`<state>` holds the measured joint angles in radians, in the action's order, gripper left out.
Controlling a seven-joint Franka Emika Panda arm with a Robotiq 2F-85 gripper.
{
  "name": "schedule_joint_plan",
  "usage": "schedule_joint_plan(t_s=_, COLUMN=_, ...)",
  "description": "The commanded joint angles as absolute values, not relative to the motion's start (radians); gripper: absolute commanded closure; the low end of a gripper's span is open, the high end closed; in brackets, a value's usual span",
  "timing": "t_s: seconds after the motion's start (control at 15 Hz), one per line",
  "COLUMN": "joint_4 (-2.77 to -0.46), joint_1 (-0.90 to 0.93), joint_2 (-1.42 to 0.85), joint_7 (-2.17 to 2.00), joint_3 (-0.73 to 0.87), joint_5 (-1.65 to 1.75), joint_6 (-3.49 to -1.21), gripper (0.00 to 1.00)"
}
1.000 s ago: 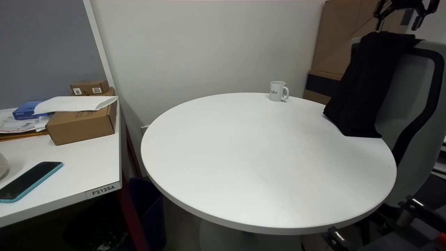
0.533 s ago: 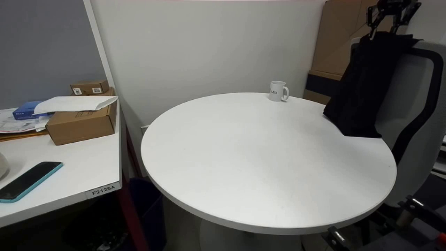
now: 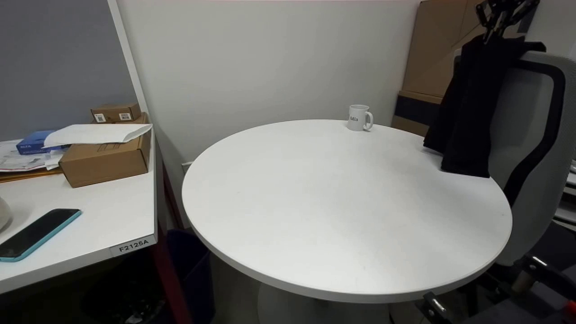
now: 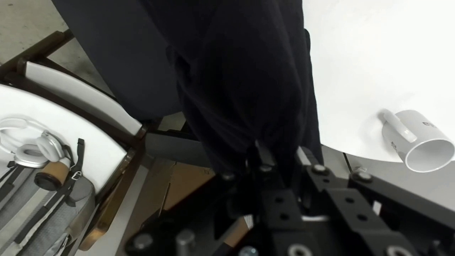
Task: Put the black t-shirt on the table
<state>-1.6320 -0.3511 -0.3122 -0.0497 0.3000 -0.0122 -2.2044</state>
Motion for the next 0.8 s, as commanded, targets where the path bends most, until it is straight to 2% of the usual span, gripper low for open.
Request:
schedule_joint_plan(t_s=0.0, joint_4=-1.605, joint_1=-0.367, joint_2=-0.296, joint_7=0.006, joint_3=0.281, joint_5=-0.051, joint_6=-2.178, gripper=0.93)
schedule_joint_plan(t_s=0.73, joint_4=-1.474, joint_1=-0.319, joint_2=-0.157, joint_7=0.067, joint_3=0.257, joint_5=-0.005, joint_6=-1.932, gripper=0.93)
